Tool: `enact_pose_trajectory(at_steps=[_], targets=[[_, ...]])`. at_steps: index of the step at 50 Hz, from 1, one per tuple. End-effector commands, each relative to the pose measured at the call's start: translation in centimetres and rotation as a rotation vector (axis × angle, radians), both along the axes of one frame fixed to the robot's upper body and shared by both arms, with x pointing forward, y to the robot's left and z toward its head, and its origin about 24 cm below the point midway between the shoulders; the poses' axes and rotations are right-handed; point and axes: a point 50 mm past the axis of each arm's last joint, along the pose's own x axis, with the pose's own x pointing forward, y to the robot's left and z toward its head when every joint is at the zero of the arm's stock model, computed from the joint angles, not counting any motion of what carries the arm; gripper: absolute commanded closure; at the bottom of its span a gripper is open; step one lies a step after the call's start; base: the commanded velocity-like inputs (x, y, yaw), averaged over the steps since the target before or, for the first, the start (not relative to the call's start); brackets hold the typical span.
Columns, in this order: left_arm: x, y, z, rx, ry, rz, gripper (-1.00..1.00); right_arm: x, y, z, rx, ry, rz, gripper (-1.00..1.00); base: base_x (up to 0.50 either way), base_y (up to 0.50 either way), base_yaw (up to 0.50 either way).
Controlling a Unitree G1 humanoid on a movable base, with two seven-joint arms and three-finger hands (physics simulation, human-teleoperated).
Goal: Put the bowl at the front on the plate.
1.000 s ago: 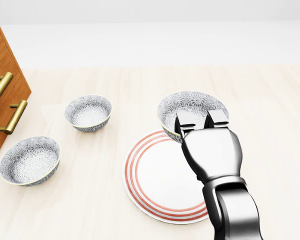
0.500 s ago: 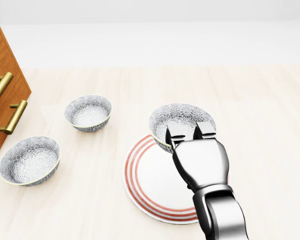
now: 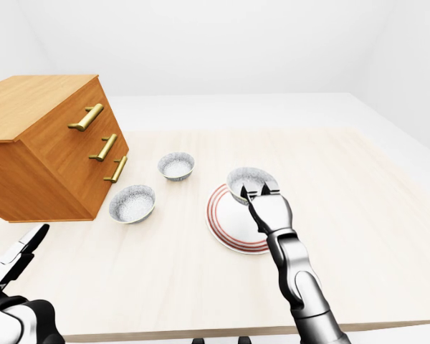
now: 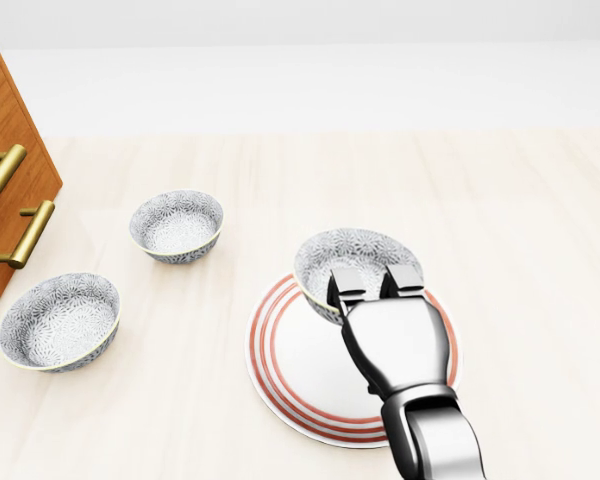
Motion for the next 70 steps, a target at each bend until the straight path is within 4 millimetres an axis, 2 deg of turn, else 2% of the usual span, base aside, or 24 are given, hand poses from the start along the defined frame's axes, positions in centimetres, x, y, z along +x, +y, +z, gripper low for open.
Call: enact_pose_trajectory(at_steps=[1, 20, 52, 53, 54, 59, 70], targets=[[0.1, 0.0, -0.2, -0.007, 0.006, -0.004, -1.00, 0.1, 0.1, -0.4, -0.028, -0.023, -0.003, 1.00, 0.00, 0.00, 0.00], [0.0, 0.0, -0.1, -0.006, 0.003, -0.003, -1.00, -0.3, 0.2, -1.9, -0.004, -0.001, 0.002, 1.00, 0.00, 0.00, 0.00], [0.2, 0.0, -0.5, -0.017, 0.017, -0.011, -1.00, -0.3, -0.4, -2.5, 0.010, 0.009, -0.011, 1.00, 0.00, 0.00, 0.00], [0.3, 0.0, -0.5, -0.018, 0.016, -0.011, -1.00, -0.3, -0.4, -2.4, 0.008, 0.007, -0.011, -0.51, 0.00, 0.00, 0.00], [0.3, 0.0, -0.5, -0.018, 0.016, -0.011, -1.00, -0.3, -0.4, -2.4, 0.008, 0.006, -0.012, -1.00, 0.00, 0.00, 0.00], [0.2, 0.1, -0.3, -0.018, 0.001, -0.012, -1.00, -0.3, -0.4, -2.3, 0.008, 0.006, -0.012, -1.00, 0.00, 0.00, 0.00], [0.0, 0.0, -0.2, -0.010, 0.004, -0.005, -1.00, 0.0, -0.1, -0.7, -0.010, -0.019, -0.002, -1.00, 0.00, 0.00, 0.00]])
